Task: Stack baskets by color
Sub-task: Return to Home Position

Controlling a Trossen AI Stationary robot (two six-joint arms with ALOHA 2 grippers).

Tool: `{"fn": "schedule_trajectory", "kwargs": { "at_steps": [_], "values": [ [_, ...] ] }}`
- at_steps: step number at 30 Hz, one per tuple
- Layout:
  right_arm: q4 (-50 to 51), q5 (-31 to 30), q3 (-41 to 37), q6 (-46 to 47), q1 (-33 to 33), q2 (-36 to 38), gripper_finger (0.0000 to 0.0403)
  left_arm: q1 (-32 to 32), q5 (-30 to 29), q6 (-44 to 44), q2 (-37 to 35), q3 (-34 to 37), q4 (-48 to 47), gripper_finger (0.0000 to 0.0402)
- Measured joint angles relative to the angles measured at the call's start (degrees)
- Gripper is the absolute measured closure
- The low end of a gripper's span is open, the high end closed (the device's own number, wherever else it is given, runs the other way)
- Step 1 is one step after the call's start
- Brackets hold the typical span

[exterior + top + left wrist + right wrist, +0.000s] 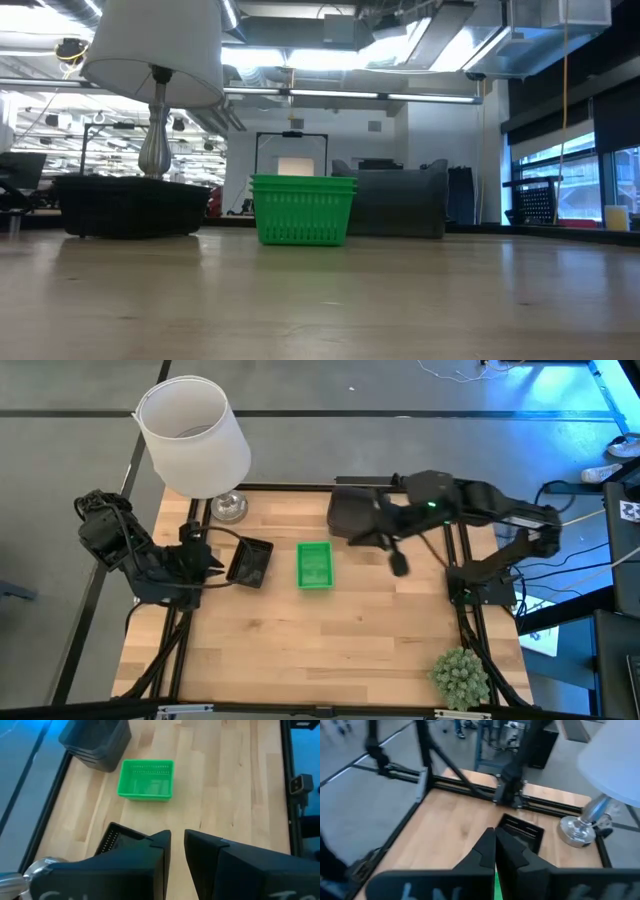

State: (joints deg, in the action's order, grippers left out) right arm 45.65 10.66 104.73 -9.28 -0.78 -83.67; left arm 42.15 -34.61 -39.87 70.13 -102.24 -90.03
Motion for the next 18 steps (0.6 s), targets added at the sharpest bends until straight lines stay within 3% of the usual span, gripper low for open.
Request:
{"fn": "schedule_trajectory", "kwargs": {
  "at_steps": [8,13,18],
  "values": [
    [10.68,-0.01,-0.05,0.16,-7.13,6.54,0.0403,0.02,0.38,4.19,-0.39,0.0,0.03,0.0397],
    [13.23,-0.51,-0.09,1.95,-11.55,11.01,0.0403,2.9,-3.49,3.51,-3.42,0.0,0.01,0.04],
    [13.11,-6.69,-4.62,4.89,-14.27,17.52,0.0403,7.8,-9.05,1.66,-7.32,1.12,1.27,0.0401]
  ]
}}
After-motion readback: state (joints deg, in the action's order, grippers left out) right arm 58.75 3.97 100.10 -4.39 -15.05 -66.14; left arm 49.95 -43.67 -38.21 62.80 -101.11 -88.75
